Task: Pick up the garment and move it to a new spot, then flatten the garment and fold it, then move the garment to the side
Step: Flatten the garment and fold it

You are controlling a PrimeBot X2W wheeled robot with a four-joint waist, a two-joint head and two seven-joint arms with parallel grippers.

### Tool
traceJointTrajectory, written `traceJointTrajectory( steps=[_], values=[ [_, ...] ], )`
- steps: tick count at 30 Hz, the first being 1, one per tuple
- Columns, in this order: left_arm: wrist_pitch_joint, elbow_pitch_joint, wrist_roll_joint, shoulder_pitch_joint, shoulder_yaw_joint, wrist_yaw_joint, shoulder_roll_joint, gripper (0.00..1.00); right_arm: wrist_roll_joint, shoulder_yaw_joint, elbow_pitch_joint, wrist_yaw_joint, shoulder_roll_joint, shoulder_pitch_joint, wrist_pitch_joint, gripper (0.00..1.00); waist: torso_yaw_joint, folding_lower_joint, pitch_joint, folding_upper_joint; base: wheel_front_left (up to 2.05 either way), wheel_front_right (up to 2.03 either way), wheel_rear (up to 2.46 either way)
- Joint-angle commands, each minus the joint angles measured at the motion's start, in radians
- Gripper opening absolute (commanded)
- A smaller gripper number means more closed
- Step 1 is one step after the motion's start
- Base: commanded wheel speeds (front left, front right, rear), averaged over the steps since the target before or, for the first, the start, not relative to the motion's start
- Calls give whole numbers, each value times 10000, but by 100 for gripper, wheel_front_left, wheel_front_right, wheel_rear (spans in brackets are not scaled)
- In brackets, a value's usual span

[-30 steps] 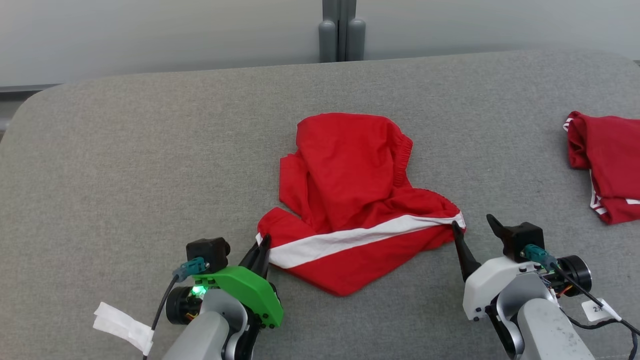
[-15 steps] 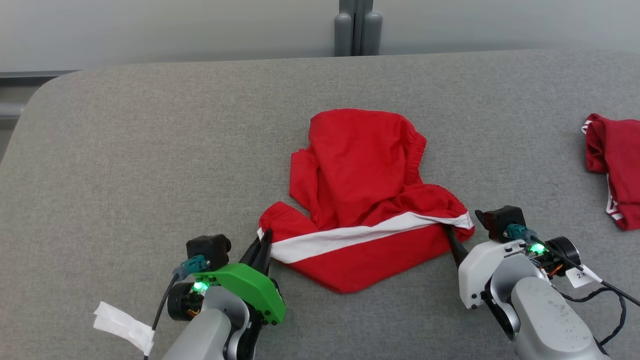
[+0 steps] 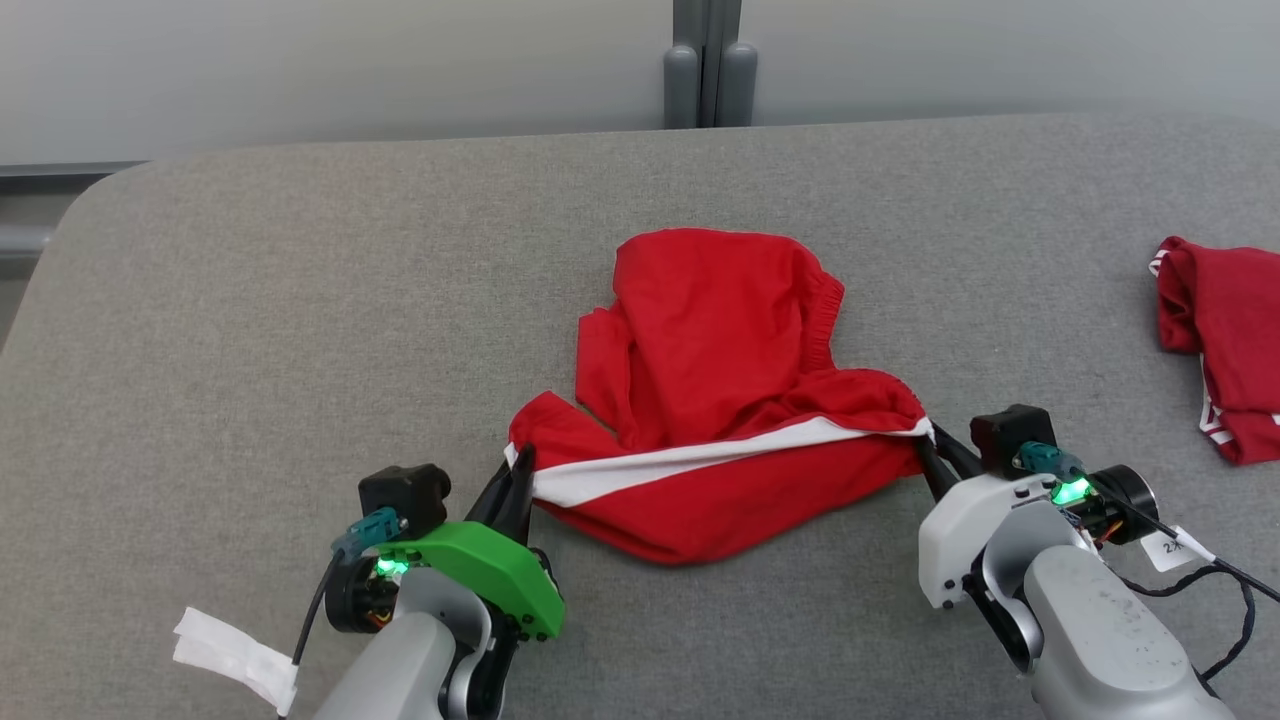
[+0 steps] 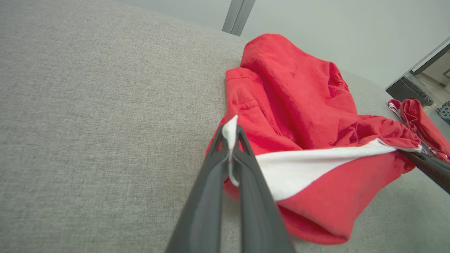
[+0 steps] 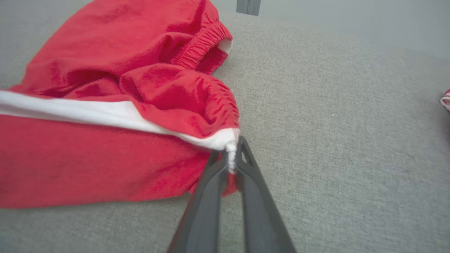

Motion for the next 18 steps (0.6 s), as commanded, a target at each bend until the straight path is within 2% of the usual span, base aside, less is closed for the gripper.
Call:
traceJointTrajectory(
  steps=[1, 8, 10, 14, 18],
  values=[
    [-96, -112, 49, 130, 27, 72, 135, 0, 63, 0, -137, -16, -62, -8, -165, 0, -53, 0, -161, 0, 0, 0, 0],
    [-49, -1157, -123, 7, 210, 124, 253, 0, 602, -84, -1256, -16, -55, 137, -583, 0, -209, 0, -995, 0, 0, 0, 0],
    [13, -1740, -379, 26, 393, 168, 241, 0, 658, -91, -1860, -16, -156, 178, -543, 0, -284, 0, -1249, 0, 0, 0, 0],
    [263, -3162, -396, -104, 614, 423, 627, 0, 818, -292, -3395, -16, -306, 259, -330, 0, -413, 0, -1648, 0, 0, 0, 0],
    [603, -4753, -265, -184, 907, 881, 1102, 0, 657, -690, -5171, -16, -428, 491, 52, 0, -509, 0, -1989, 0, 0, 0, 0]
  ],
)
